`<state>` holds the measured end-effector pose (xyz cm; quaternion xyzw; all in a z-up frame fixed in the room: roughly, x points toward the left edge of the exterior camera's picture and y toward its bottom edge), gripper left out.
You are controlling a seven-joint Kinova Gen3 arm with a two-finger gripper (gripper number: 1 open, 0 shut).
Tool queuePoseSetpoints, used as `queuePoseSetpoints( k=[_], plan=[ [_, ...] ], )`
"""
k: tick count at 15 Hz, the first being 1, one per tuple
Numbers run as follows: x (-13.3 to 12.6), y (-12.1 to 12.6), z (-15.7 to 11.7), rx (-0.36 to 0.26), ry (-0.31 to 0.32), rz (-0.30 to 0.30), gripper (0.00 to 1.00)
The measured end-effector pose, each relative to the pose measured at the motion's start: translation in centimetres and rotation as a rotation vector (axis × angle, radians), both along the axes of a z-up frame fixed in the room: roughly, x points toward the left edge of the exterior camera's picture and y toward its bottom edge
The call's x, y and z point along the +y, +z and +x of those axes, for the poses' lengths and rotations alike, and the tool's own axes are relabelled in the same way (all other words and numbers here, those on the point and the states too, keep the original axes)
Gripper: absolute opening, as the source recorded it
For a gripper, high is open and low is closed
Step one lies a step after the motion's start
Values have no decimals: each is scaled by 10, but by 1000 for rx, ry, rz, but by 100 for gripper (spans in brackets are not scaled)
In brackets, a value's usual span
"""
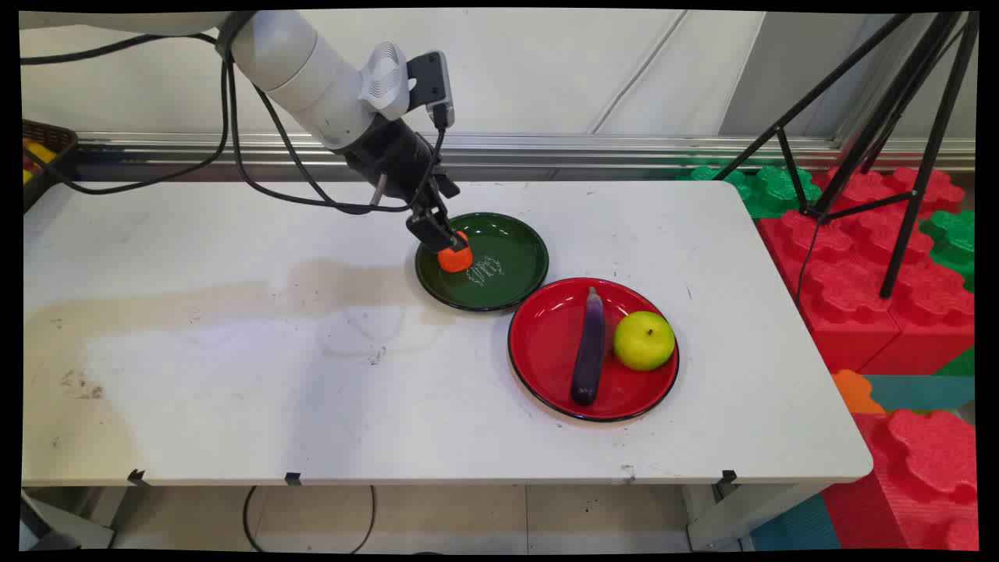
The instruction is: Pick up the mandarin from the green plate
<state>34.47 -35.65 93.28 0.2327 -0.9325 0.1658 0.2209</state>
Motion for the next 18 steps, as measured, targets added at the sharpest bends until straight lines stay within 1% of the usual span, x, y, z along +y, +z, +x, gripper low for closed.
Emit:
queuePoseSetpoints(
  k=[3,6,7,8,9,12,16,18],
  plan=[
    [1,-2,-6,-2,-7,-1,100],
    [4,-3,-13,-4,14,2,100],
    [5,-4,-16,-7,40,2,100],
    [5,-4,-18,-9,52,3,100],
    [5,-4,-20,-15,84,4,100],
    [-2,-9,-25,-32,148,7,100],
    [-19,-22,-32,-52,213,19,100],
    [-32,-33,-35,-65,249,28,100]
  ],
)
